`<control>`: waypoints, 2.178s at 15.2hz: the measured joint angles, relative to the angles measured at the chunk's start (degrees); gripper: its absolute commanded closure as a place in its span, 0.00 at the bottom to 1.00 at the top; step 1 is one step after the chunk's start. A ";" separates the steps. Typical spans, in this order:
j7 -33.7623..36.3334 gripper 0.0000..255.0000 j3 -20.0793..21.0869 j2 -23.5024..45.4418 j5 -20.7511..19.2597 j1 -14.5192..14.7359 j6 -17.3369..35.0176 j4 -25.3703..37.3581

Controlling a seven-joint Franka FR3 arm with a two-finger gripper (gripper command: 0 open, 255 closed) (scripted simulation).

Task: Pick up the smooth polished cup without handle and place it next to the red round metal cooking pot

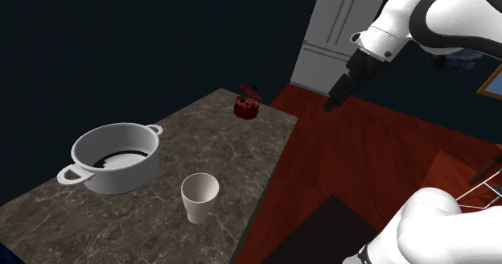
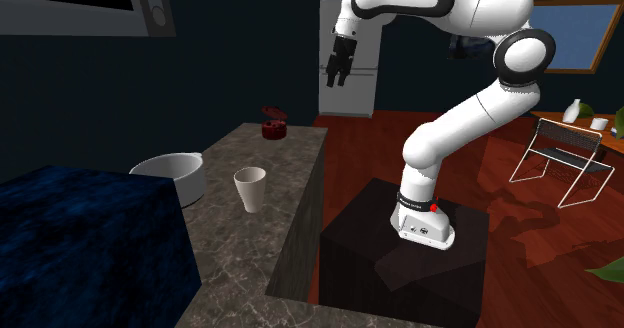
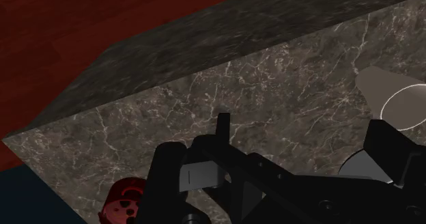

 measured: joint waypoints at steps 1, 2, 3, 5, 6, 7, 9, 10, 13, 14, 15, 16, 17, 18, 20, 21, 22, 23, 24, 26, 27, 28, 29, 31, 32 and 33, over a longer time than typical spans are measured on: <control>0.00 0.00 0.00 0.00 0.00 0.00 0.00 0.00; 0.42 0.00 0.51 0.24 0.29 0.15 0.73 -0.47; 0.92 0.00 1.16 0.34 0.66 0.36 1.70 -1.31; 2.25 0.00 2.89 1.25 1.61 0.89 4.38 -3.01; 2.91 0.00 3.79 1.51 2.11 1.18 6.00 -4.32; 3.50 0.00 4.60 2.55 2.55 1.43 7.39 -4.60; 5.22 0.00 6.80 4.09 3.68 2.16 10.61 -6.09; 5.62 0.00 7.43 4.74 4.01 2.36 11.88 -6.67; 8.17 0.00 10.68 8.27 5.40 3.29 16.45 -7.39; 8.67 0.00 11.45 9.35 5.69 3.48 17.95 -7.75; 9.59 0.00 12.58 10.35 6.12 3.83 19.51 -8.17; 10.58 0.00 13.73 11.83 6.41 4.09 20.86 -7.90; 11.17 0.00 14.61 13.33 6.59 4.23 22.49 -7.96; 12.08 0.00 15.72 15.21 6.72 4.37 24.03 -7.47; 13.61 0.00 17.63 17.90 6.99 4.75 27.16 -7.74; 14.58 0.00 18.70 20.00 6.80 4.76 28.43 -6.78; 15.48 0.00 19.74 21.89 6.70 4.84 30.20 -6.63; 16.03 0.00 20.48 23.10 6.68 4.96 31.87 -7.07; 17.20 0.00 21.62 25.19 6.26 4.97 33.23 -6.19; 19.33 0.00 23.52 28.55 5.43 5.08 35.65 -5.14; 20.84 0.00 24.78 31.06 4.61 5.07 37.39 -4.33; 21.85 0.00 25.54 33.08 3.80 4.97 38.56 -3.52; 23.06 0.00 26.31 35.27 2.76 4.87 39.49 -2.31; 25.52 0.00 27.75 38.36 1.07 5.11 41.33 -1.17; 25.82 0.00 27.91 39.09 0.72 5.09 42.12 -1.27; 26.22 0.00 28.11 39.83 0.33 5.12 42.97 -1.42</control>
